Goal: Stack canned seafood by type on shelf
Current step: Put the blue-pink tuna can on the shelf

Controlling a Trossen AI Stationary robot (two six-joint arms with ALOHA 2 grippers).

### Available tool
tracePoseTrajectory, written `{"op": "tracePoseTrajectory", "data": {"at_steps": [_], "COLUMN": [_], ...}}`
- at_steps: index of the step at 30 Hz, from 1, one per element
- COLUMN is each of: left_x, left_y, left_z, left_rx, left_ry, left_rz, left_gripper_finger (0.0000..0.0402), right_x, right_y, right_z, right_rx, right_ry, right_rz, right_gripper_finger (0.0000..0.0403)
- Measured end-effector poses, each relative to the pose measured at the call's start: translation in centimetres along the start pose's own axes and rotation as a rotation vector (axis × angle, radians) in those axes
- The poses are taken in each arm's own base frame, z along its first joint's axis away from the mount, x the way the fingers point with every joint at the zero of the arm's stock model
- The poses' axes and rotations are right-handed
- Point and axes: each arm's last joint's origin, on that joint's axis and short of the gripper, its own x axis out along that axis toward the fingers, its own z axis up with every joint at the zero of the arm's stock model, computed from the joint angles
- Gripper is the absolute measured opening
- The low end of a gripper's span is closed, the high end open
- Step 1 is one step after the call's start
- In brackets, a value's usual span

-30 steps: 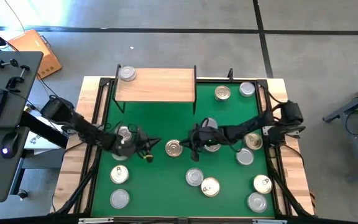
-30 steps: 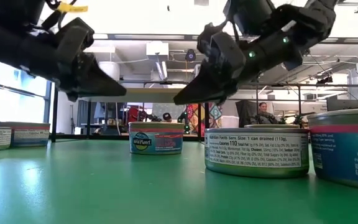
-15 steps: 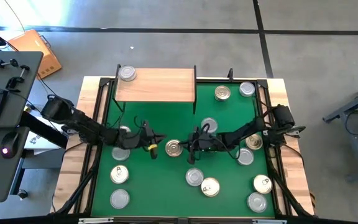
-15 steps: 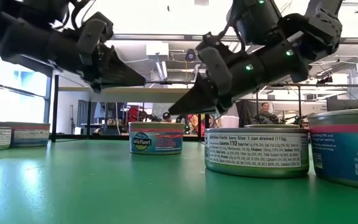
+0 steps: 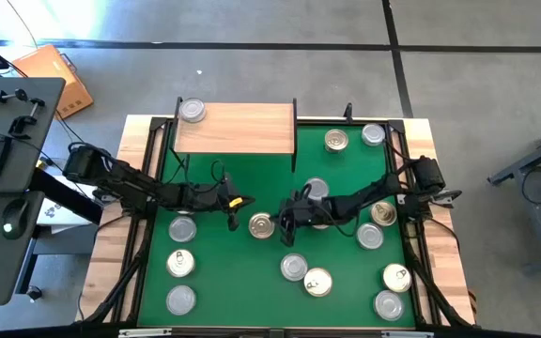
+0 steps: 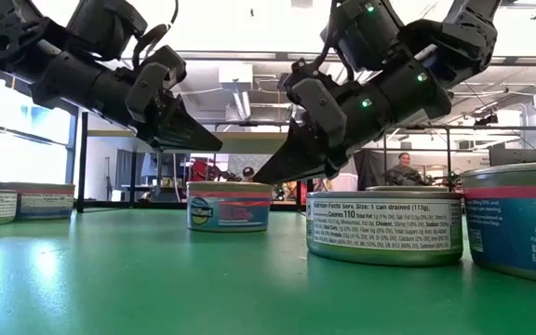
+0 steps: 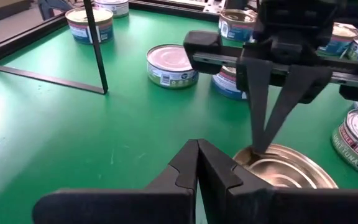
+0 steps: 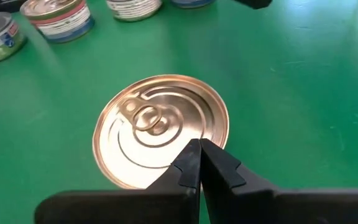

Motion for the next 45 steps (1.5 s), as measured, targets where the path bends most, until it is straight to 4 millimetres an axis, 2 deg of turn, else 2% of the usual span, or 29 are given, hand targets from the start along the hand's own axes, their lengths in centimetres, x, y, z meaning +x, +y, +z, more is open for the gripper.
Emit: {"op": "tracePoseTrajectory", "data": {"at_steps": [5, 9, 17, 24, 31, 38, 45], "left_x": [0.0, 0.0, -0.1, -0.5, -0.6, -0.2, 1.0], "left_y": [-0.3, -0.5, -0.4, -0.3, -0.6, -0.6, -0.8], "left_z": [0.0, 0.1, 0.1, -0.1, 0.1, -0.2, -1.0], "left_rx": [0.039, 0.030, 0.035, 0.042, 0.046, 0.049, 0.043], "left_ry": [0.002, 0.004, 0.014, 0.065, 0.062, 0.068, 0.062], "left_rz": [-0.073, -0.118, -0.107, -0.101, -0.208, -0.205, -0.203], "left_gripper_finger": [0.0000, 0.0000, 0.0000, 0.0000, 0.0000, 0.0000, 0.0000], "right_x": [-0.2, -0.2, 0.3, 0.8, 2.2, 2.3, 2.3], "right_y": [0.3, 1.1, 1.5, -0.3, -2.2, -2.4, -2.4], "right_z": [0.2, 1.7, 5.0, 5.4, 4.7, 4.5, 4.4], "right_rx": [0.022, 0.027, -0.005, -0.009, 0.029, 0.036, 0.070], "right_ry": [-0.021, -0.061, 0.109, 0.126, 0.156, 0.180, 0.179], "right_rz": [0.003, 0.023, -0.011, -0.010, 0.055, 0.056, 0.043], "right_gripper_finger": [0.0000, 0.0000, 0.0000, 0.0000, 0.0000, 0.0000, 0.0000]}}
